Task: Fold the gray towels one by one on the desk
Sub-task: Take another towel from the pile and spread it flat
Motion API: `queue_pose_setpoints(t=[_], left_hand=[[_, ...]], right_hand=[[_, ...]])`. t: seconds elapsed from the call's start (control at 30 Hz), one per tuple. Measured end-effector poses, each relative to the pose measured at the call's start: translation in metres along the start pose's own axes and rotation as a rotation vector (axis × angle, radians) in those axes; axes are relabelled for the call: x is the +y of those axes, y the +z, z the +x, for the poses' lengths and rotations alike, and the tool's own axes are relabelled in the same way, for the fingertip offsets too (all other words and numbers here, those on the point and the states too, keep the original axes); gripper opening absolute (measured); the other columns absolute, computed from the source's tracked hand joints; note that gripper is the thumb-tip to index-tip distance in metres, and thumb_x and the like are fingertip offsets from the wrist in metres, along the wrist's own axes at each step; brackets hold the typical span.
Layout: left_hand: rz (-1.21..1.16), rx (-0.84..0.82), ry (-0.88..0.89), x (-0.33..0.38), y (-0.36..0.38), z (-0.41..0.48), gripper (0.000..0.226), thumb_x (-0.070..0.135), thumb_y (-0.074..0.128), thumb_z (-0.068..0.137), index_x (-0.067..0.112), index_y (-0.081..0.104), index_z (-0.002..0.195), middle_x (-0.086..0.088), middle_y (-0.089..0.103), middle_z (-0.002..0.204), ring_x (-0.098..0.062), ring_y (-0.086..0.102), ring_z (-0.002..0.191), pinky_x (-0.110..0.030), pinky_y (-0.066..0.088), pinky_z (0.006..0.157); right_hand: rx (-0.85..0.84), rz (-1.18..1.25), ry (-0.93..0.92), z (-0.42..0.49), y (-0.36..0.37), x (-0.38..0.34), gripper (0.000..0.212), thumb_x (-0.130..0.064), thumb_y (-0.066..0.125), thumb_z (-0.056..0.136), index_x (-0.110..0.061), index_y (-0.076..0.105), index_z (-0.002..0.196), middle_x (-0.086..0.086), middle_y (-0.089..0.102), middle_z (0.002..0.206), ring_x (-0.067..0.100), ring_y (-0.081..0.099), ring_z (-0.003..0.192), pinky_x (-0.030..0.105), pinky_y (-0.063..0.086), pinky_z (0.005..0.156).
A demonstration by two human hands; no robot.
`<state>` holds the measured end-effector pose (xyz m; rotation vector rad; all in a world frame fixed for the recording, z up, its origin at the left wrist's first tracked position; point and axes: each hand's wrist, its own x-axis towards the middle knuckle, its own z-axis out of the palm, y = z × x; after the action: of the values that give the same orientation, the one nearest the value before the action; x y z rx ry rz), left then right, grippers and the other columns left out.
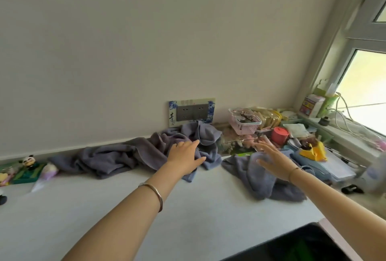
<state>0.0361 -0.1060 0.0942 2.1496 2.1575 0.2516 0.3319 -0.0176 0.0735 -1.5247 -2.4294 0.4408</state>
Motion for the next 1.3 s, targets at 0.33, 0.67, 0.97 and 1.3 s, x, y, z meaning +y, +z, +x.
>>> queue_pose_setpoints(t=[0.33, 0.67, 0.97, 1.3], left_hand=[[-0.281, -0.237, -0.013, 0.149, 0.096, 0.075, 0.070, 0.059, 0.045, 0.090, 0.023, 0.026, 0.147, -0.005, 0.035, 0.151, -0.028, 0.035, 0.136, -0.039, 0.036, 0.105], [-0.465, -0.421, -0.082, 0.220, 0.174, 0.122, 0.070, 0.055, 0.046, 0.092, 0.021, 0.023, 0.149, -0.006, 0.029, 0.154, -0.027, 0.032, 0.138, -0.039, 0.032, 0.110], [-0.490, -0.350, 0.060, 0.259, 0.210, 0.161, 0.059, 0.047, 0.043, 0.096, 0.024, 0.027, 0.148, -0.003, 0.029, 0.153, -0.025, 0.031, 0.138, -0.038, 0.030, 0.111], [-0.787, -0.282, 0.186, 0.277, 0.194, 0.198, 0.041, 0.030, 0.026, 0.104, 0.018, 0.053, 0.133, -0.002, 0.048, 0.141, -0.016, 0.040, 0.131, -0.025, 0.026, 0.109]], right_hand=[[-0.081, 0.138, 0.226, -0.006, -0.005, 0.153, 0.051, -0.025, 0.060, 0.091, -0.012, 0.043, 0.138, 0.011, 0.051, 0.136, 0.025, 0.049, 0.123, 0.028, 0.038, 0.102], [-0.222, 0.467, 0.296, 0.014, 0.021, 0.202, 0.034, -0.027, 0.040, 0.101, -0.019, 0.050, 0.132, -0.007, 0.050, 0.119, 0.011, 0.046, 0.114, 0.021, 0.037, 0.095], [-0.353, 0.383, 0.495, 0.024, 0.046, 0.246, 0.041, -0.046, 0.043, 0.096, -0.015, 0.067, 0.108, 0.012, 0.065, 0.106, 0.025, 0.060, 0.101, 0.036, 0.046, 0.097], [-0.111, 1.080, 0.450, 0.002, 0.017, 0.237, 0.038, -0.040, 0.046, 0.094, -0.013, 0.072, 0.097, 0.006, 0.071, 0.104, 0.016, 0.064, 0.103, 0.029, 0.045, 0.099]])
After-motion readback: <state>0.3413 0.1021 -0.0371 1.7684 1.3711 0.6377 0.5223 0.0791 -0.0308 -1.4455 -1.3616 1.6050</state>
